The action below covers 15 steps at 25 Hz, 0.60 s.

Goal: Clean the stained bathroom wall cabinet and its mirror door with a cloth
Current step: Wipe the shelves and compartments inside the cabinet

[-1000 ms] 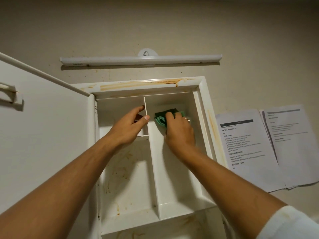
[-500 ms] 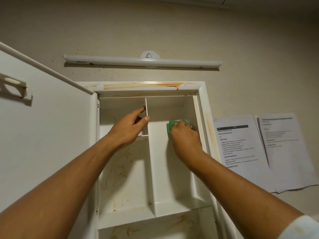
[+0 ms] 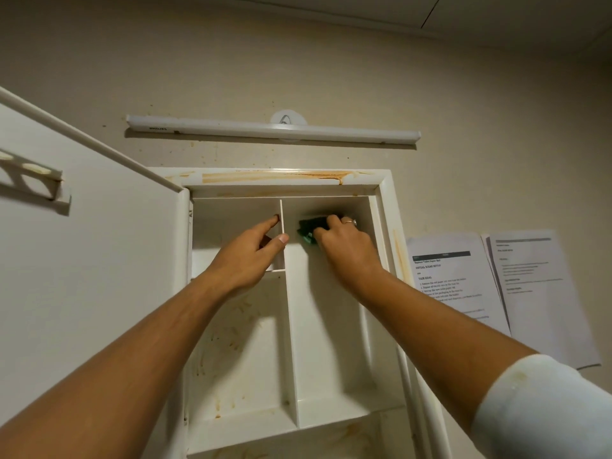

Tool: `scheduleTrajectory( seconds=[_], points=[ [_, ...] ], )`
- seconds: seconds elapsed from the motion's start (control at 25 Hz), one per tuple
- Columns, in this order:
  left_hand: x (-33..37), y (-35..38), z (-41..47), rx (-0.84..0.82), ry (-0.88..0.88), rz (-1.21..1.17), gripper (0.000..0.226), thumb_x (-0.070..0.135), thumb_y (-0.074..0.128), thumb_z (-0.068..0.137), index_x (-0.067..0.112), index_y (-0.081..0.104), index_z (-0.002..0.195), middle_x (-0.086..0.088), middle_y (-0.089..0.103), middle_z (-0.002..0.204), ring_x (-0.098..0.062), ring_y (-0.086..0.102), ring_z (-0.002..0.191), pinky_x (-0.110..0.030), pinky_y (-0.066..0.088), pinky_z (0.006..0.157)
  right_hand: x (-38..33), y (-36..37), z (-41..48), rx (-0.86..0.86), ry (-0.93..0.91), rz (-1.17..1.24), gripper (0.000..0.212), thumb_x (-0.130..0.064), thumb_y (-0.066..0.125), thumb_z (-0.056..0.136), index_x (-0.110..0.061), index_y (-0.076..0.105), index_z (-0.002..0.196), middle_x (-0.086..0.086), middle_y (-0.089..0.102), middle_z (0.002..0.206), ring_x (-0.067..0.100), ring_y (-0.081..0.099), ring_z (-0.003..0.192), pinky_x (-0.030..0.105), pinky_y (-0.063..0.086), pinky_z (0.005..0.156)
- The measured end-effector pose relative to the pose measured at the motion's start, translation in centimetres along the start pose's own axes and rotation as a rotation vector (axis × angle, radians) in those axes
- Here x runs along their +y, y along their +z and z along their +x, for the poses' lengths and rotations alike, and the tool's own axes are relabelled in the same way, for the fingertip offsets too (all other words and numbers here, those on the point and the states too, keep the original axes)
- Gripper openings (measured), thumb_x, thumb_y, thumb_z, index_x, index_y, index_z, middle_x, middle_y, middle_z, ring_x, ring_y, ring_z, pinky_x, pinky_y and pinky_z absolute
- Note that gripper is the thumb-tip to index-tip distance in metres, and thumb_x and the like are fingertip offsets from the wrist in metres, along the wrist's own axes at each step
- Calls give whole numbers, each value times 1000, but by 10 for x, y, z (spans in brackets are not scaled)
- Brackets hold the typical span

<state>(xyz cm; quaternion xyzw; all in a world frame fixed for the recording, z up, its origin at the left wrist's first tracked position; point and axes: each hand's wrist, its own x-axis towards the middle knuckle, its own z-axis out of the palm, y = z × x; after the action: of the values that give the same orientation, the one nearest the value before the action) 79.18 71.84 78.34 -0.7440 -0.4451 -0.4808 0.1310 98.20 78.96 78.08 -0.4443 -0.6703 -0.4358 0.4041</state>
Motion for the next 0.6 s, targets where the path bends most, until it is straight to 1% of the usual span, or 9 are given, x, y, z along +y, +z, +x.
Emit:
scheduleTrajectory(
  seconds=[0.16, 0.24, 0.32, 0.4, 0.52, 0.56, 0.6],
  points=[
    [-1, 1, 2, -33, -5, -43, 57, 48, 44, 106, 36, 29, 159, 0, 59, 141, -18, 57, 128, -40, 47, 107, -13, 1, -1, 35, 302, 123, 44, -10, 71, 93, -7, 57, 135, 17, 59, 130, 33, 60, 116, 39, 56, 90],
    [-2, 1, 4, -53, -4, -52, 57, 47, 44, 106, 36, 28, 160, 0, 56, 146, -19, 54, 131, -40, 46, 110, -28, 3, -1, 53, 399, 180, 38, -9, 71, 93, -5, 61, 130, 17, 60, 125, 33, 62, 111, 37, 56, 87],
    [-2, -1, 5, -65, -16, -77, 57, 45, 45, 107, 36, 27, 160, -1, 53, 150, -19, 52, 133, -41, 44, 111, -43, 3, -4, 40, 373, 193, 29, -8, 68, 94, -7, 66, 123, 17, 62, 121, 32, 62, 108, 36, 56, 84],
    [-3, -3, 4, -78, -42, -111, 58, 44, 46, 106, 36, 27, 160, -1, 52, 149, -19, 52, 132, -41, 44, 111, -50, 5, -7, 77, 347, 253, 25, -10, 67, 95, -10, 69, 120, 13, 64, 120, 30, 60, 110, 36, 55, 85],
    [-1, -3, 3, -90, -56, -141, 58, 43, 48, 106, 37, 27, 160, -1, 52, 149, -18, 53, 130, -40, 46, 110, -46, 8, 5, 172, 430, 558, 30, -13, 65, 97, -15, 69, 126, 7, 60, 127, 27, 53, 121, 35, 52, 94],
    [-1, -3, 3, -84, -53, -148, 58, 42, 48, 106, 37, 26, 160, -1, 52, 149, -16, 53, 129, -38, 46, 107, -48, 10, 10, 177, 418, 629, 30, -14, 65, 97, -16, 70, 126, 5, 58, 128, 25, 51, 122, 35, 52, 94],
    [-3, -3, 3, -81, -51, -158, 58, 41, 48, 106, 36, 27, 160, 0, 52, 148, -14, 53, 127, -35, 47, 105, -51, 12, 12, 176, 366, 640, 27, -14, 66, 96, -17, 71, 123, 4, 57, 126, 24, 50, 119, 35, 53, 92]
  ],
)
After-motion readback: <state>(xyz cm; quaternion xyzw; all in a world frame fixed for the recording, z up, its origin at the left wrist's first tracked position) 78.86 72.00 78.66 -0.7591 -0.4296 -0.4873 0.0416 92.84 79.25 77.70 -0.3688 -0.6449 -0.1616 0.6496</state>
